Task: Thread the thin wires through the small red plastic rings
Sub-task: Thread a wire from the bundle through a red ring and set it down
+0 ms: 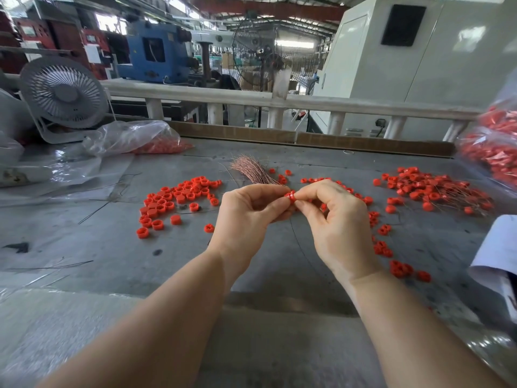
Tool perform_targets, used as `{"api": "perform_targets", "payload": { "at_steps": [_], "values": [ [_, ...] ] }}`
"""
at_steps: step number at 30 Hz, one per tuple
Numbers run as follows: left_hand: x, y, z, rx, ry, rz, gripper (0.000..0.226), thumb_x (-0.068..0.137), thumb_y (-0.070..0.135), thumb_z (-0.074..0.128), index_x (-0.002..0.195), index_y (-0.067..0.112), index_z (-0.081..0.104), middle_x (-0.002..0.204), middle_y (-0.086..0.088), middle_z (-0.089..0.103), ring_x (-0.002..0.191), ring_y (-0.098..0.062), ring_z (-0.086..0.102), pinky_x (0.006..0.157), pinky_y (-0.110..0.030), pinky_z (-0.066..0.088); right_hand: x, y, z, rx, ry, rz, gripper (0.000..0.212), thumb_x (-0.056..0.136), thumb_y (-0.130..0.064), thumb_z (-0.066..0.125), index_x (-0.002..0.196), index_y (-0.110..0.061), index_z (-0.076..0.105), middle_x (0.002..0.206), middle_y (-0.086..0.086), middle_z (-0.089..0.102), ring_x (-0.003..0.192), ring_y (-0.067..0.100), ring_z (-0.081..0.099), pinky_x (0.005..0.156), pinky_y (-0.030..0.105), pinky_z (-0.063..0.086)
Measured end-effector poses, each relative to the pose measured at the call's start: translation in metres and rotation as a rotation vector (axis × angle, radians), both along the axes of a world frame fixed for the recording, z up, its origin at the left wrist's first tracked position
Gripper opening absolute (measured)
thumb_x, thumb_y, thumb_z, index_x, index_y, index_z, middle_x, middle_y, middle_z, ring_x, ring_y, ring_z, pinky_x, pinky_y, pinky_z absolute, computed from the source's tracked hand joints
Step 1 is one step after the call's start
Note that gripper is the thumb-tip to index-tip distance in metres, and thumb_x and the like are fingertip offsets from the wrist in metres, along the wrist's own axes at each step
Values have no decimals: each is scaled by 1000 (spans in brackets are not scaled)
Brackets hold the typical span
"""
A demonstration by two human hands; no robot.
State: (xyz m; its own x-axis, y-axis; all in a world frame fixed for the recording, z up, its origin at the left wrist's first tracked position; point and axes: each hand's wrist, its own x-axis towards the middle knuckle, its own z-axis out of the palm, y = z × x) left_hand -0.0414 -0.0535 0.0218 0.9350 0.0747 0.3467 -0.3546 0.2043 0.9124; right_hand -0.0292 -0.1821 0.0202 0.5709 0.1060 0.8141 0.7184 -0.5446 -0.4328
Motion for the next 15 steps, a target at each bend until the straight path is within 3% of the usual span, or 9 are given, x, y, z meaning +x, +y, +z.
{"api": "perform_targets", "payload": {
  "at_steps": [10, 15],
  "values": [
    [-2, -2, 0, 94, -64, 55, 19, 78, -10, 64, 80, 8, 68, 65, 6, 71, 66, -6, 67, 67, -15, 53, 1, 0, -1, -15, -16, -3, 4, 77, 0, 64, 78, -1, 68, 75, 7, 65, 71, 20, 60, 68, 27, 46],
    [-1, 0, 1, -18, 27, -24, 14, 80, -9, 61, 84, 2, 68, 69, -1, 72, 67, -10, 68, 67, -17, 55, 0, -1, 1, -66, -44, -3, 5, 77, 2, 64, 77, -1, 67, 76, 7, 64, 72, 22, 60, 68, 30, 47]
  ]
}}
